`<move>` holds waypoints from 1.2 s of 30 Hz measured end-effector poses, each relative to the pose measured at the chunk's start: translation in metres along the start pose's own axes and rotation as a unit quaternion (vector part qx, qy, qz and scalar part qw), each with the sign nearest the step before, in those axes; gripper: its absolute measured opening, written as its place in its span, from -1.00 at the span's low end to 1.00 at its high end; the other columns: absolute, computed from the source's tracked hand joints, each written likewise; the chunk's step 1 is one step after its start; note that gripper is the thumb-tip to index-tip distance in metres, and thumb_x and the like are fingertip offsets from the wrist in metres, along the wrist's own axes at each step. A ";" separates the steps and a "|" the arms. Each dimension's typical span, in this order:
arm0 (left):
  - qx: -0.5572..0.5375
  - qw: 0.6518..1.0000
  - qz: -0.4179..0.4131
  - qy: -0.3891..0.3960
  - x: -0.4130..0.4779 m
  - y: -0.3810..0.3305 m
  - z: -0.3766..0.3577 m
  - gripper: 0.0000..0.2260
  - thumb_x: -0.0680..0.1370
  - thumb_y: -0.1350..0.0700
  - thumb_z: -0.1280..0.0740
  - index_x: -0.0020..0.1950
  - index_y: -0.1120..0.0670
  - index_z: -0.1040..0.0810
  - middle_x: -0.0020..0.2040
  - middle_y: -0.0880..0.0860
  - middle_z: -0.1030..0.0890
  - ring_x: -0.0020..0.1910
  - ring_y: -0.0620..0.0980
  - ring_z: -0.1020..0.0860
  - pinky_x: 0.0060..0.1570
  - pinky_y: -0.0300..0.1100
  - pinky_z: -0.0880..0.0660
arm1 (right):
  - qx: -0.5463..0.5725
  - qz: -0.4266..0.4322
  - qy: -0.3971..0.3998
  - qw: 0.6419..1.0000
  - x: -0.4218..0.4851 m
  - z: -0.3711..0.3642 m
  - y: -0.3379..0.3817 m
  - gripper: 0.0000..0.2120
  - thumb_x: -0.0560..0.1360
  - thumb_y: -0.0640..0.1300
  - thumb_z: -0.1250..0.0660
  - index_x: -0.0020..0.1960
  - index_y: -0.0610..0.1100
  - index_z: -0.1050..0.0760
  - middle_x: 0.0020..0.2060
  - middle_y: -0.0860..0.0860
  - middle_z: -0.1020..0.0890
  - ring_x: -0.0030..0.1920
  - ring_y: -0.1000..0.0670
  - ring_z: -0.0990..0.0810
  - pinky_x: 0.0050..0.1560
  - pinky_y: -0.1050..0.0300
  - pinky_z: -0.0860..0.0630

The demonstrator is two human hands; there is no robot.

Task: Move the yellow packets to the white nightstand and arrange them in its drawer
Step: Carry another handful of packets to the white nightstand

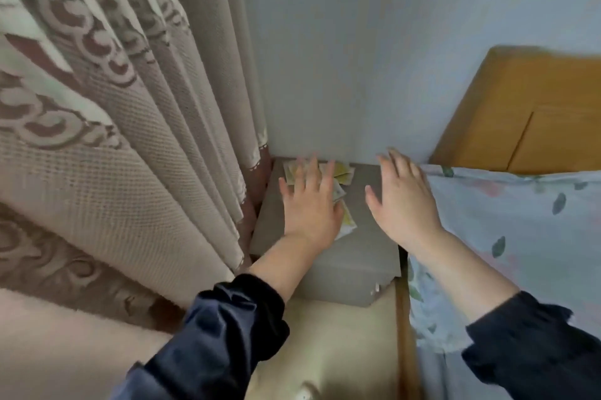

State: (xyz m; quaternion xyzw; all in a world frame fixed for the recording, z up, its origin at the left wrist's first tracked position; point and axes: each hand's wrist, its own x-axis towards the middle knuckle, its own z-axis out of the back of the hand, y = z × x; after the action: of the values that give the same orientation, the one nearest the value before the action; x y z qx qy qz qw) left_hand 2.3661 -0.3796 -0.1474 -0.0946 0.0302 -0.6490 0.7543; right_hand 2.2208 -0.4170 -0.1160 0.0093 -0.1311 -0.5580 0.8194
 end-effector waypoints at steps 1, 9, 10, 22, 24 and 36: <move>-0.005 1.000 0.003 0.008 0.014 0.002 -0.009 -0.35 0.60 -0.08 -0.15 0.58 0.00 0.12 0.58 0.09 0.14 0.55 0.12 0.17 0.43 0.27 0.07 | 0.001 0.000 0.006 1.000 0.014 -0.011 -0.006 -0.47 0.53 0.00 -0.25 0.42 -0.21 -0.29 0.42 -0.19 -0.32 0.39 -0.21 -0.30 0.39 -0.11 -0.23; -0.020 0.995 0.066 0.073 0.113 0.026 -0.097 -0.34 0.60 -0.09 -0.17 0.58 -0.02 0.12 0.58 0.05 0.19 0.54 0.10 0.22 0.43 0.27 0.10 | 0.050 0.045 0.078 0.995 0.119 -0.129 -0.042 -0.42 0.43 -0.09 -0.37 0.36 -0.32 -0.35 0.32 -0.27 -0.43 0.31 -0.28 -0.41 0.30 -0.17 -0.37; -0.017 0.994 0.078 0.077 0.123 0.029 -0.108 -0.34 0.61 -0.10 -0.16 0.58 -0.02 0.14 0.58 0.05 0.20 0.54 0.10 0.22 0.43 0.26 0.10 | 0.053 0.054 0.091 0.993 0.130 -0.145 -0.045 -0.44 0.44 -0.07 -0.35 0.36 -0.30 -0.35 0.32 -0.27 -0.43 0.31 -0.28 -0.40 0.30 -0.17 -0.37; -0.078 0.960 0.207 0.172 0.158 0.075 -0.251 -0.35 0.61 -0.07 -0.17 0.58 -0.01 0.12 0.58 0.07 0.15 0.55 0.10 0.13 0.47 0.16 0.02 | 0.084 0.021 0.234 0.968 0.176 -0.312 -0.071 -0.48 0.56 0.00 -0.21 0.43 -0.20 -0.25 0.40 -0.14 -0.33 0.40 -0.17 -0.29 0.34 -0.04 -0.27; -0.141 0.928 0.282 0.198 0.154 0.086 -0.273 -0.35 0.59 -0.05 -0.22 0.57 0.01 0.05 0.56 0.10 -0.01 0.52 0.12 -0.03 0.45 0.06 -0.11 | 0.087 -0.036 0.282 0.955 0.172 -0.338 -0.073 -0.50 0.55 0.03 -0.22 0.40 -0.21 -0.28 0.34 -0.15 -0.38 0.32 -0.18 -0.35 0.26 -0.05 -0.33; -0.430 0.720 0.517 0.171 0.143 0.087 -0.340 -0.56 0.50 0.10 -0.41 0.30 0.16 -0.35 0.14 0.04 -0.53 0.01 0.01 -0.54 -0.11 -0.18 -0.46 | 0.145 -0.272 0.324 0.894 0.148 -0.403 -0.082 -0.37 0.27 0.03 -0.55 0.20 -0.17 -0.36 0.12 -0.11 -0.49 0.16 -0.16 -0.46 0.12 -0.03 -0.43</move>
State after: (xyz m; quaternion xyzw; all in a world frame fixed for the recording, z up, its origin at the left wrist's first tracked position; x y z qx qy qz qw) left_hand 2.4158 -0.5437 -0.4860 -0.2664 0.4787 -0.0808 0.8327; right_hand 2.2871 -0.6364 -0.4886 0.3435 0.0699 -0.6999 0.6223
